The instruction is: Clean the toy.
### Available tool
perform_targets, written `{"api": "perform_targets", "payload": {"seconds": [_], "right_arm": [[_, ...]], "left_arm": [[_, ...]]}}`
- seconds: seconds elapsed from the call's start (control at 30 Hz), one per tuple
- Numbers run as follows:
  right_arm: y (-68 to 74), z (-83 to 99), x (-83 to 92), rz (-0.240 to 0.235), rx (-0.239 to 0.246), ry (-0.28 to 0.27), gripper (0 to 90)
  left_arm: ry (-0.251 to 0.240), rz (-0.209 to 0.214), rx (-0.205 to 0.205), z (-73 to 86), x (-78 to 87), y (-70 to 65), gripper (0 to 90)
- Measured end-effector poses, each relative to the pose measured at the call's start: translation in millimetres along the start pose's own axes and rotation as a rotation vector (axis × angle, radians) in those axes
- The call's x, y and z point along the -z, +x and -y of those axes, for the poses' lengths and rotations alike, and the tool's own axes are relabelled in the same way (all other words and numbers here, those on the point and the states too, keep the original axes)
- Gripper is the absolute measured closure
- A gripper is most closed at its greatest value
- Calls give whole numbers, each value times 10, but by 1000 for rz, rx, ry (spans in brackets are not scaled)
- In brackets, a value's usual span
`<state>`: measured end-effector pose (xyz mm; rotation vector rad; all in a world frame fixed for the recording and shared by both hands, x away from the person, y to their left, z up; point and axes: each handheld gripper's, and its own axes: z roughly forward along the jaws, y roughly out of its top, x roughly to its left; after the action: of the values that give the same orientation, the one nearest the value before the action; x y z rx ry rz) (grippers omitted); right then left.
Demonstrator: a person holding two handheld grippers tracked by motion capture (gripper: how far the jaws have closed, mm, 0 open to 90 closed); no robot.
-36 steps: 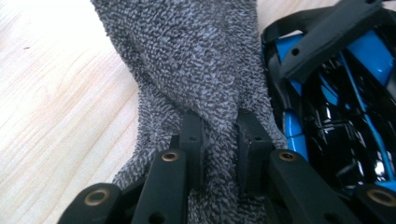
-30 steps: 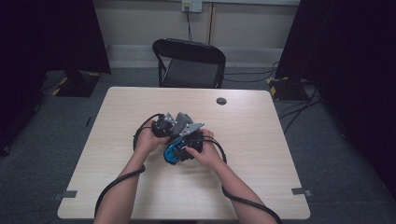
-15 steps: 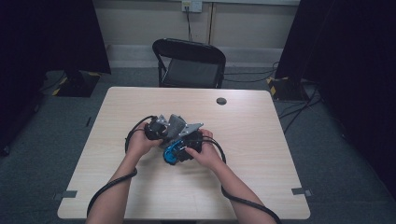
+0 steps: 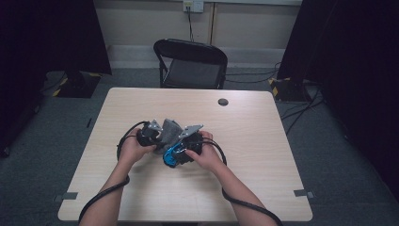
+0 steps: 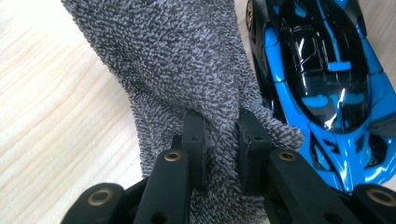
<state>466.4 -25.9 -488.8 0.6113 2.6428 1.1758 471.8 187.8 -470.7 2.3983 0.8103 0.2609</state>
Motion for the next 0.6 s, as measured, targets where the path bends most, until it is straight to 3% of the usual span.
{"api": "perform_targets", "payload": {"seconds": [0.23, 0.6], "right_arm": [[-1, 1, 0, 1, -1, -1, 44], [0, 6, -1, 4, -1, -6, 44]], "left_arm": [[12, 0, 2, 99, 79, -29, 759], [-10, 13, 6, 302, 214, -127, 757]]}}
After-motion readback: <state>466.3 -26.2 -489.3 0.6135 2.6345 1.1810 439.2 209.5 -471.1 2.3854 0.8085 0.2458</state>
